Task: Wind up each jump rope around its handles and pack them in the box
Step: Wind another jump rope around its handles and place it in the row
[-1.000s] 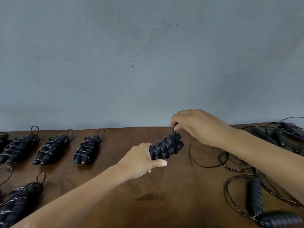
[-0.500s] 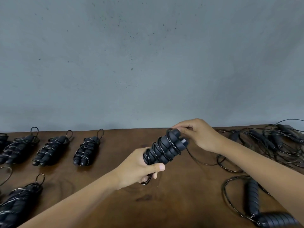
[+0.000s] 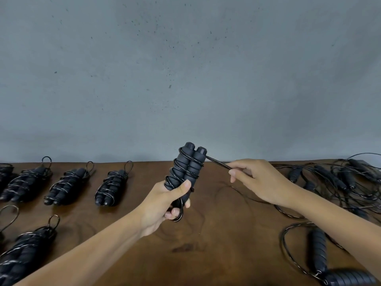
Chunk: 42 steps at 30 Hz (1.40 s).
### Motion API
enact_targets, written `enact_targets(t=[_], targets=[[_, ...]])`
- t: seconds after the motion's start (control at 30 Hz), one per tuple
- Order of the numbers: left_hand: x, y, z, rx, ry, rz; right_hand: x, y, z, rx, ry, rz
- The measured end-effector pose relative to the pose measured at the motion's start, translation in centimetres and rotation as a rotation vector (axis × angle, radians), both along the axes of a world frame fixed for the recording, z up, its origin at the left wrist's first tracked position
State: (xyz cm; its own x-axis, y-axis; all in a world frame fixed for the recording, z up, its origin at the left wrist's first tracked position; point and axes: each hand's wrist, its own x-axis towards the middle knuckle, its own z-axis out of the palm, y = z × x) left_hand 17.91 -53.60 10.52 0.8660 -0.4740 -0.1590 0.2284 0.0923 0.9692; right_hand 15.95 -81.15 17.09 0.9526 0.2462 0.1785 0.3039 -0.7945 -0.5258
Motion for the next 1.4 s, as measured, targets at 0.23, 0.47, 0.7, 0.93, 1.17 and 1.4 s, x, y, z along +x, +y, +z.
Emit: enact_targets(t=[0.23,0.47,0.7,0.93,1.17,1.4], targets=[[0.6,0.6,-0.2,0.078,0.117,0.047,-1.0,0.6,1.8,-0.301,-0.115,0.015],[0.9,0.8,0.8,0.371,-0.002,-0.093,-1.6,2.3,4.9,-0.699,-0.220,0.184],[1.2,0.7,2.3,0.555,-0.224,-0.250,-0.5,3.1,6.5,-0.858,-0.314,0.360],[0.9,-0.2,4.2,0.870,-0.504,-0.353,0.6,4.6,7.7,-0.901,-0.385,0.606],[0.3,-0.1,4.8,1.006,-0.648,-0.417,1.6,4.8,7.5,-0.904,-0.629,0.792],[-0.1,0.7,3.8,0.783,-0.587,-0.396,1.4,5.1,8.1,-0.833,-0.547,0.720]])
